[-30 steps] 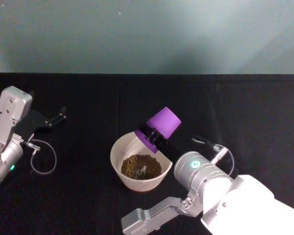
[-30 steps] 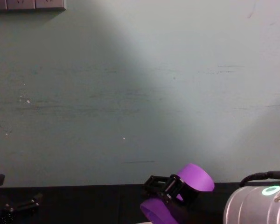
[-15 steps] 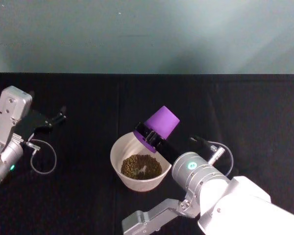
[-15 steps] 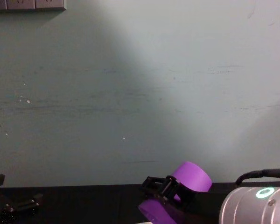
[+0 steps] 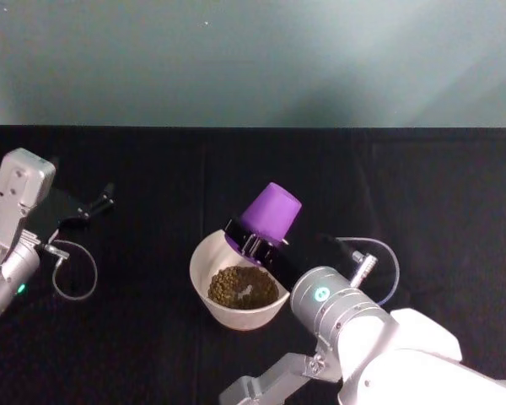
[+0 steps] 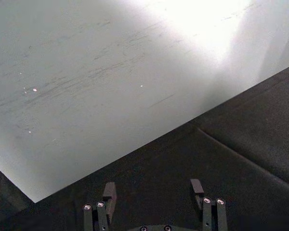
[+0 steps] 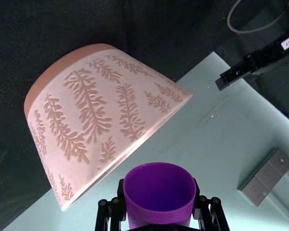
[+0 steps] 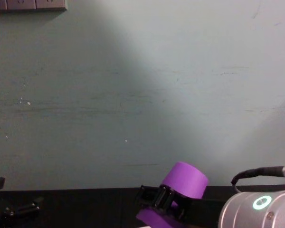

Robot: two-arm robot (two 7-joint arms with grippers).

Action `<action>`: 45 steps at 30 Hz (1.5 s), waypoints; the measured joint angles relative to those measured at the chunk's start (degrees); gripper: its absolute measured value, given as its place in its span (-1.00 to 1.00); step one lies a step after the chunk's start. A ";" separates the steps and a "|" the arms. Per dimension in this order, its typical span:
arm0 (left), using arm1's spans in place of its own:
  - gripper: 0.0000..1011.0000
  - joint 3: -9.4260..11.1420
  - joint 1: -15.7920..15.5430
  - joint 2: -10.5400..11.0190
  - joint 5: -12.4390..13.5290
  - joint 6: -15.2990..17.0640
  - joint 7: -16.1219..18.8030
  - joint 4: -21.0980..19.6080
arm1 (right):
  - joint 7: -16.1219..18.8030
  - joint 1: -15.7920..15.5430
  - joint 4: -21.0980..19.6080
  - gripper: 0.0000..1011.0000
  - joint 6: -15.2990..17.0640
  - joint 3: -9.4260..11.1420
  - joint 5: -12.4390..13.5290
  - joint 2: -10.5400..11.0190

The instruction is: Pick up the cup and pour the mung beans from the cup into the bowl.

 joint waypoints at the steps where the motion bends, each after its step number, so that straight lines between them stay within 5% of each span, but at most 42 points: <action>1: 0.98 0.00 0.00 0.00 0.00 0.00 0.00 0.00 | 0.22 0.22 -0.08 0.46 -0.31 -0.34 -0.34 0.09; 14: 0.98 0.00 0.00 0.00 0.00 0.00 0.00 0.00 | 2.76 2.46 -0.55 0.46 -2.98 -3.65 -4.65 0.71; 26: 0.98 0.00 0.00 0.00 0.00 0.00 0.00 0.00 | 3.12 2.84 -1.00 0.46 -3.00 -4.14 -4.51 0.74; 33: 0.98 0.00 0.00 0.00 0.00 0.00 0.00 0.00 | -1.49 -0.50 -2.50 0.46 1.37 0.16 2.55 1.19; 34: 0.98 0.00 0.00 0.00 0.00 0.00 0.00 0.00 | -3.95 -1.99 -2.88 0.46 2.66 2.26 6.22 1.33; 45: 0.98 0.00 0.00 0.00 0.00 0.00 0.00 0.00 | -21.38 -11.50 -3.58 0.46 6.50 15.24 26.16 1.38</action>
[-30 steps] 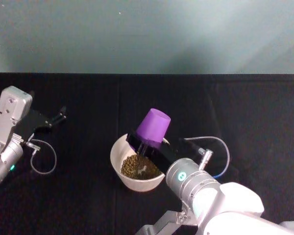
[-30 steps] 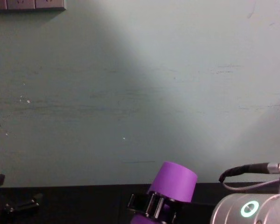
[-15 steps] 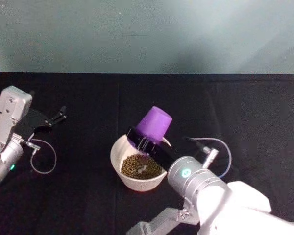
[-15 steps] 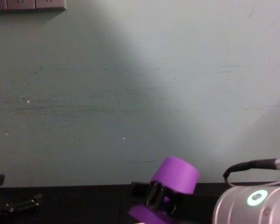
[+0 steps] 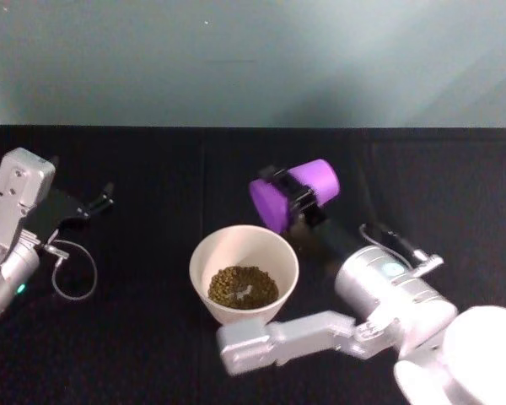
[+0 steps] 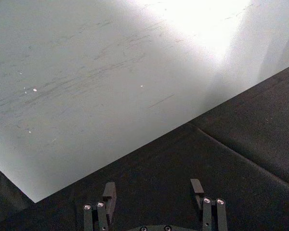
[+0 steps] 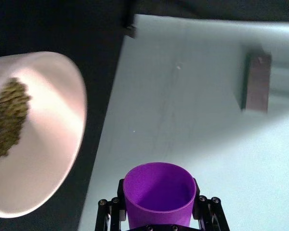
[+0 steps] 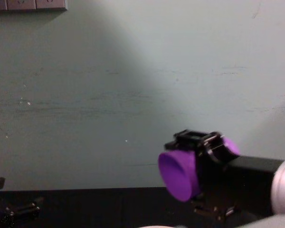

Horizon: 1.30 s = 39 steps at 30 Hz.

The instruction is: Pick up the cup and pour the mung beans from the cup into the bowl.

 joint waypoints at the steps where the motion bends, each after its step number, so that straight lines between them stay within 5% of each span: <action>1: 0.98 0.00 0.00 0.00 0.00 0.00 0.00 0.00 | -1.84 -1.23 -0.02 0.46 -0.32 1.89 3.00 -0.24; 4: 0.98 0.00 0.00 0.00 0.00 0.00 0.00 0.00 | -4.45 -2.99 0.08 0.46 -1.34 4.74 8.23 -0.85; 8: 0.98 0.00 0.00 0.00 0.00 0.00 0.00 0.00 | -7.87 -6.11 1.29 0.46 -4.32 10.28 18.67 -2.55; 13: 0.98 0.00 0.00 0.00 0.00 0.00 0.00 0.00 | -9.86 -8.70 3.11 0.46 -8.19 15.20 27.79 -4.71; 17: 0.98 0.00 0.00 0.00 0.00 0.00 0.00 0.00 | -9.99 -9.55 4.24 0.46 -10.27 17.50 32.35 -5.99; 19: 0.98 0.00 0.00 0.00 0.00 0.00 0.00 0.00 | -9.98 -10.29 5.76 0.46 -12.77 19.84 37.13 -7.31; 20: 0.98 0.00 0.00 0.00 0.00 0.00 0.00 0.00 | -9.98 -10.29 5.76 0.46 -12.77 19.84 37.13 -7.31; 23: 0.98 0.00 0.00 0.00 0.00 0.00 0.00 0.00 | -9.99 -11.11 8.38 0.46 -16.35 22.81 44.09 -9.42; 24: 0.98 0.00 0.00 0.00 0.00 0.00 0.00 0.00 | -9.99 -11.11 8.38 0.46 -16.35 22.81 44.09 -9.42; 29: 0.98 0.00 0.00 0.00 0.00 0.00 0.00 0.00 | -9.01 -11.75 13.40 0.46 -21.29 27.01 55.71 -13.01; 39: 0.98 0.00 0.00 0.00 0.00 0.00 0.00 0.00 | -4.80 -11.78 18.11 0.46 -23.45 30.33 67.92 -15.78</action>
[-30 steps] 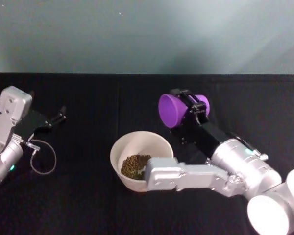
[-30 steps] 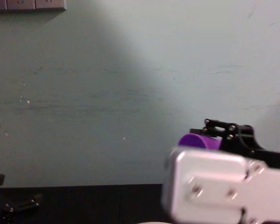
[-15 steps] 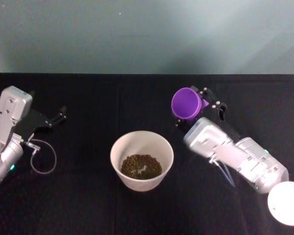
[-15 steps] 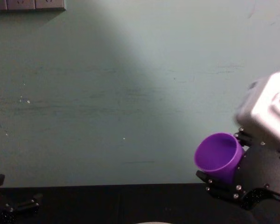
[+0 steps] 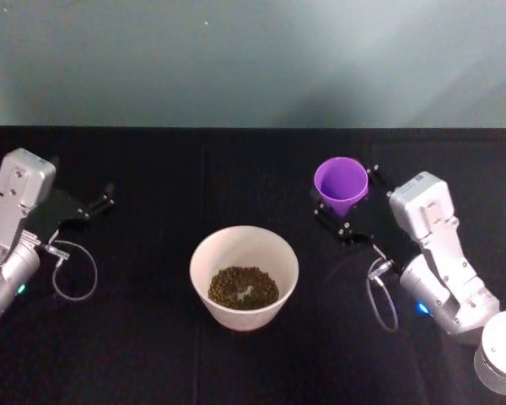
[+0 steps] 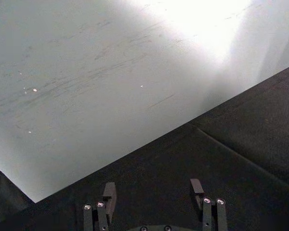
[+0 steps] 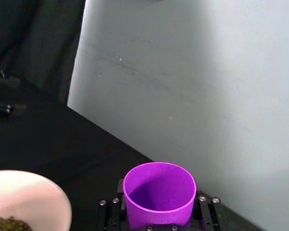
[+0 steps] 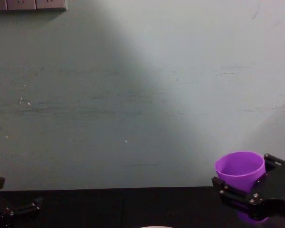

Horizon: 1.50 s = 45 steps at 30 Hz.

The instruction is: Pick up the cup and pour the mung beans from the cup into the bowl.

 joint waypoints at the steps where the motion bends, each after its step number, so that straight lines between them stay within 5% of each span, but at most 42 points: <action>1: 0.98 0.00 0.00 0.00 0.00 0.00 0.00 0.00 | 0.50 0.00 0.43 0.46 -0.08 0.23 1.14 -0.21; 8: 0.98 0.00 0.00 0.00 0.00 0.00 0.00 0.00 | 3.51 0.29 3.34 0.46 -0.73 1.18 8.46 -1.18; 23: 0.98 0.00 0.00 0.00 0.00 0.00 0.00 0.00 | 7.17 2.23 12.10 0.46 -3.48 0.94 18.01 -2.61; 39: 0.98 0.00 0.00 0.00 0.00 0.00 0.00 0.00 | 7.99 3.49 16.77 0.46 -6.09 -0.38 20.00 -2.58; 45: 0.98 0.00 0.00 0.00 0.00 0.00 0.00 0.00 | 8.08 3.59 17.23 0.74 -6.59 -0.47 20.50 -2.51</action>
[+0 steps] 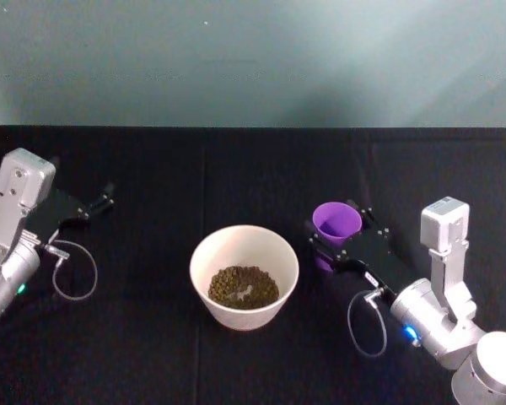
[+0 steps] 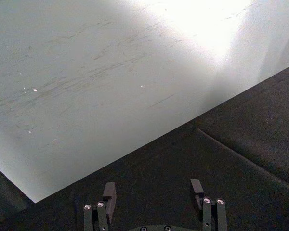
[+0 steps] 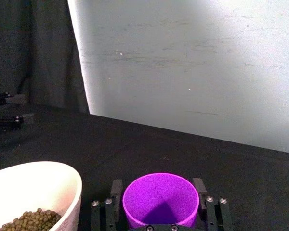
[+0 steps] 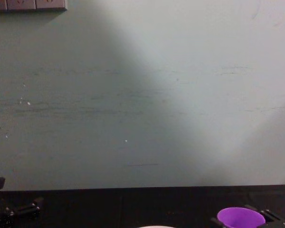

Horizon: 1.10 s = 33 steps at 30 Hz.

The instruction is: Pick up the cup and pour the mung beans from the cup into the bowl.

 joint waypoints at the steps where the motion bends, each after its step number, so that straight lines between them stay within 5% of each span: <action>1: 0.98 0.00 0.00 0.00 0.00 0.00 0.00 0.00 | 0.03 0.07 0.07 0.81 -0.09 -0.01 0.10 0.01; 6: 0.98 0.00 0.00 0.00 0.00 0.00 0.00 0.00 | 0.11 0.11 0.00 0.98 -0.18 -0.07 0.37 0.12; 23: 0.98 0.00 0.00 0.00 0.00 0.00 0.00 0.00 | -2.66 -2.04 -9.26 0.98 1.28 2.85 1.23 1.34; 33: 0.98 0.00 0.00 0.00 0.00 0.00 0.00 0.00 | -7.81 -2.80 -8.40 0.98 1.96 8.61 1.36 0.55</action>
